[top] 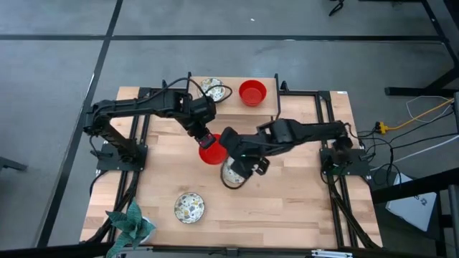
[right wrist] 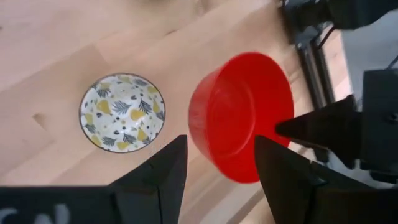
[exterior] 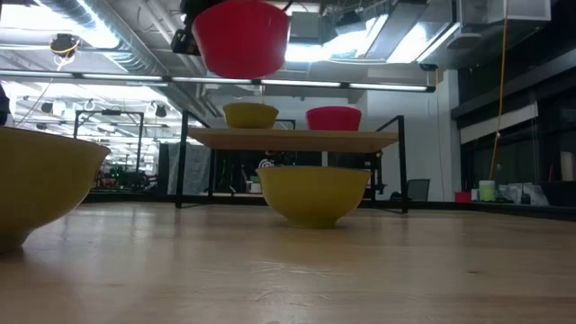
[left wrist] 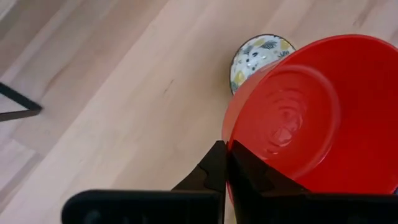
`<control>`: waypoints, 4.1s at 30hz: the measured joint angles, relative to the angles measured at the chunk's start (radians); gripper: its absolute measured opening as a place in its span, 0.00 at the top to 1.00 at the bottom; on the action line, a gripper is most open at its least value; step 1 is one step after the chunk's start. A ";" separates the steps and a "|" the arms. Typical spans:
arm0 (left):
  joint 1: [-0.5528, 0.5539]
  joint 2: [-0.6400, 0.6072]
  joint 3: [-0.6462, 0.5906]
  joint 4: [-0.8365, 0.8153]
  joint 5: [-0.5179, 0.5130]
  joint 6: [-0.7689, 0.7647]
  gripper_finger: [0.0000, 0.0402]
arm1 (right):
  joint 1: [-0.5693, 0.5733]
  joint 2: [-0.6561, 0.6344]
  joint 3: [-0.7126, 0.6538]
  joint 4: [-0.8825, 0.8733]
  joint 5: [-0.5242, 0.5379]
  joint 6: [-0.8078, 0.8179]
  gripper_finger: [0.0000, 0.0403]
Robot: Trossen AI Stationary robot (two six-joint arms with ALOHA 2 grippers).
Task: Pick & Place Mini bowls
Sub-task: Stack the red bowl on top of the red bowl on the shelf
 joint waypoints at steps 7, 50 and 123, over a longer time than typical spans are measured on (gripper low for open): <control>0.007 0.023 -0.001 -0.030 -0.020 0.017 0.99 | -0.047 0.040 0.000 0.016 -0.077 -0.005 0.54; -0.016 0.026 0.000 -0.090 0.010 0.274 0.99 | -0.109 0.145 0.000 -0.069 -0.130 -0.050 0.54; 0.095 0.022 -0.002 -0.029 0.121 0.028 0.99 | -0.094 0.139 0.001 0.019 0.004 0.000 0.78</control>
